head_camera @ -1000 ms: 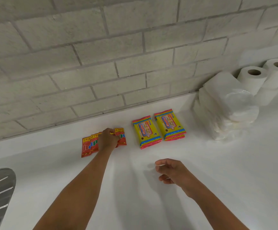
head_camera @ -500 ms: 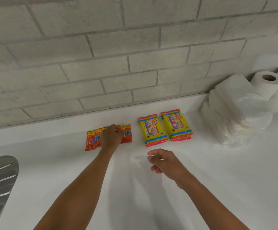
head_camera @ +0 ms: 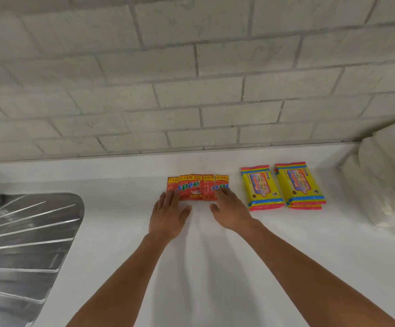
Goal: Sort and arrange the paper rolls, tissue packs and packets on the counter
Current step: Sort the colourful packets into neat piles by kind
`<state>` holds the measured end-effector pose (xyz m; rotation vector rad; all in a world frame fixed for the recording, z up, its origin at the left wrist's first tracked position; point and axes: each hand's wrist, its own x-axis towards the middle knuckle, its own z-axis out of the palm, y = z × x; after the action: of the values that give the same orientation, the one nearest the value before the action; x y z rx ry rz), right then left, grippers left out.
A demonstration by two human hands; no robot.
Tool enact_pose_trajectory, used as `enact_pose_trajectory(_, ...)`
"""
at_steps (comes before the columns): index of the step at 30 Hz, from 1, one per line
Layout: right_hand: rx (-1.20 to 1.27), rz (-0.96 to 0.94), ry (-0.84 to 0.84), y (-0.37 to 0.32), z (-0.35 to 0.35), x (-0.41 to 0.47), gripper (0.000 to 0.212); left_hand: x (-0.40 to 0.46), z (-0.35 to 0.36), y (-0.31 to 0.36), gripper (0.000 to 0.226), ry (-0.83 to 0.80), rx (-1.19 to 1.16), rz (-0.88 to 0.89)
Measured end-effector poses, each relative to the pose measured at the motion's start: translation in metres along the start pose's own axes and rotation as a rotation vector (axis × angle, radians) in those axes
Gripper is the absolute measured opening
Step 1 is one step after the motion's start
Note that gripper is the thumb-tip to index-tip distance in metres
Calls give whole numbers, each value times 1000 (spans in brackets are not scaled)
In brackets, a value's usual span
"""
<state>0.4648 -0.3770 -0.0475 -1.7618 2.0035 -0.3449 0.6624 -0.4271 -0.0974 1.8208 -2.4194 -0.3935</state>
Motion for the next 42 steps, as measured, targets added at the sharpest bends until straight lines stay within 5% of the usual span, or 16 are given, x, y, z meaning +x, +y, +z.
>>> enact_pose_trajectory(10, -207, 8, -28, -5, 29, 25, 65, 6, -1, -8, 102, -19, 78, 38)
enact_pose_trajectory(18, -241, -37, 10, 0, 38, 17, 63, 1, -7, -2, 78, -63, 83, 70)
enact_pose_trajectory(25, -223, -74, 32, 5, 37, 16, 59, -22, -17, 1, 57, 82, 45, 136)
enact_pose_trajectory(30, -205, -190, 258, 5, 39, 21, 39, -17, -27, 7, 36, 162, 88, 240)
enact_pose_trajectory(35, -195, -142, 375, 5, 37, 23, 33, -9, -12, 3, 60, 101, 153, 247)
enact_pose_trajectory(42, -257, -100, 188, 10, 52, 24, 64, 4, 3, 6, 75, -3, 205, 250)
